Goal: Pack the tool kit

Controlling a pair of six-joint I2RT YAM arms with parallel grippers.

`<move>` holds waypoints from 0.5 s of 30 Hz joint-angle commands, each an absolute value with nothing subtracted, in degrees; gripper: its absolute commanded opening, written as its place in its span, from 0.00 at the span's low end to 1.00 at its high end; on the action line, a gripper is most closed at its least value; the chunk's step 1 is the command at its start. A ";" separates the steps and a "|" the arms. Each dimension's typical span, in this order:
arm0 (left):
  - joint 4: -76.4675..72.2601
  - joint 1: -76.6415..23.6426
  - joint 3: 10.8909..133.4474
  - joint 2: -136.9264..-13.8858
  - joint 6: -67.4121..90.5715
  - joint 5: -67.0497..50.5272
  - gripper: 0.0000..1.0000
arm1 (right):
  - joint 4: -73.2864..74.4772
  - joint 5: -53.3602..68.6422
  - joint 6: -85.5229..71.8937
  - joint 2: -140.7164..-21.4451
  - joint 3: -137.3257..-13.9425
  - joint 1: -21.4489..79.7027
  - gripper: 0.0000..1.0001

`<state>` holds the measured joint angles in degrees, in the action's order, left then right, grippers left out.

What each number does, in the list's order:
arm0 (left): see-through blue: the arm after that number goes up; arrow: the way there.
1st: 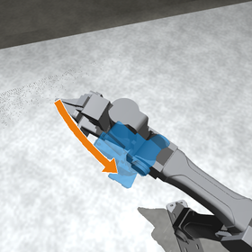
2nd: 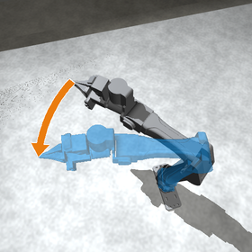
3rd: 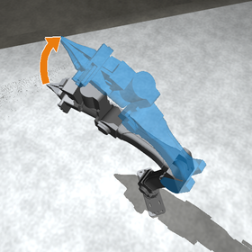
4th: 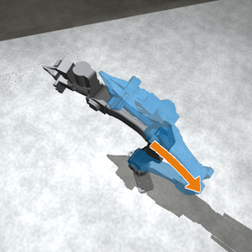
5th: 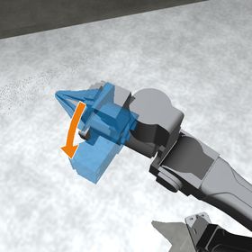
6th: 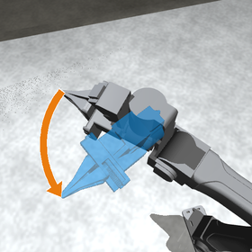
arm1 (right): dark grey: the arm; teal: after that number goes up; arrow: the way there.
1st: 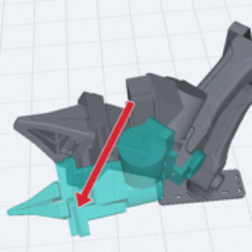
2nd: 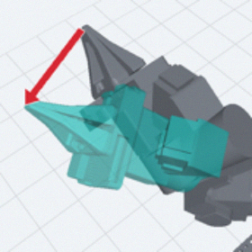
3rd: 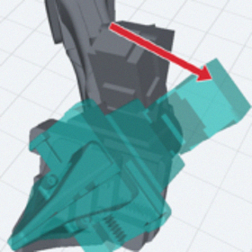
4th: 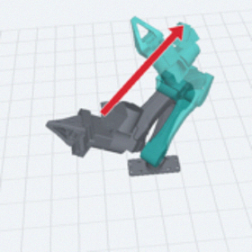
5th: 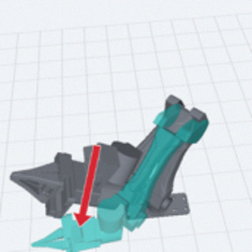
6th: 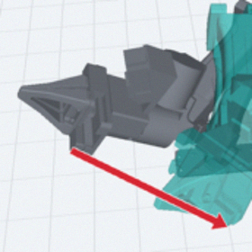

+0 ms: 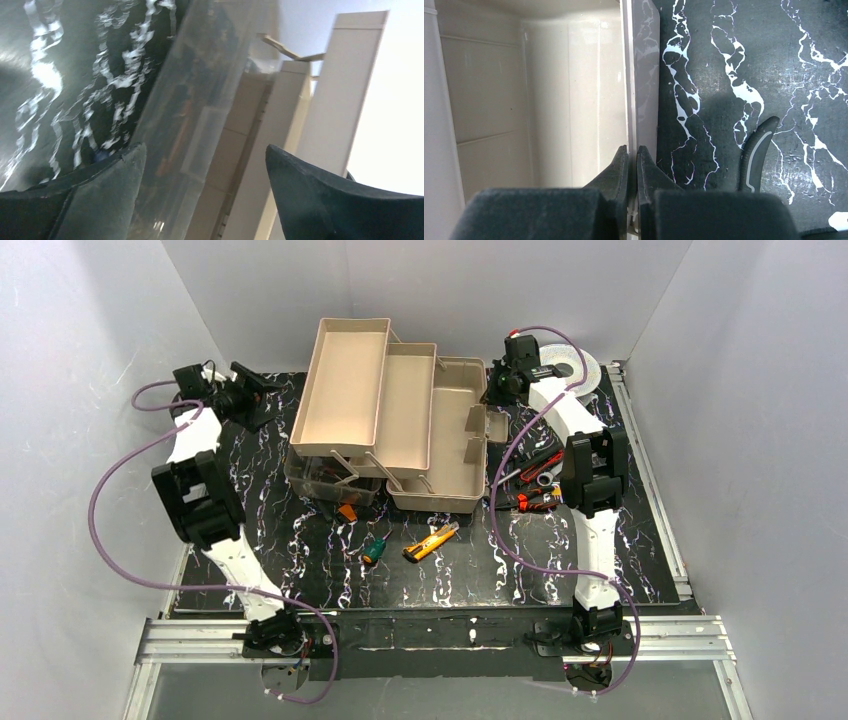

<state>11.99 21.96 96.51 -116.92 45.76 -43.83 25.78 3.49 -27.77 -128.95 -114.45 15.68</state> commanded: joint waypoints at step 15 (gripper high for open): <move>33.08 18.76 82.33 -100.68 50.46 -5.14 0.98 | 21.89 4.81 -31.21 -123.19 -114.48 13.36 0.01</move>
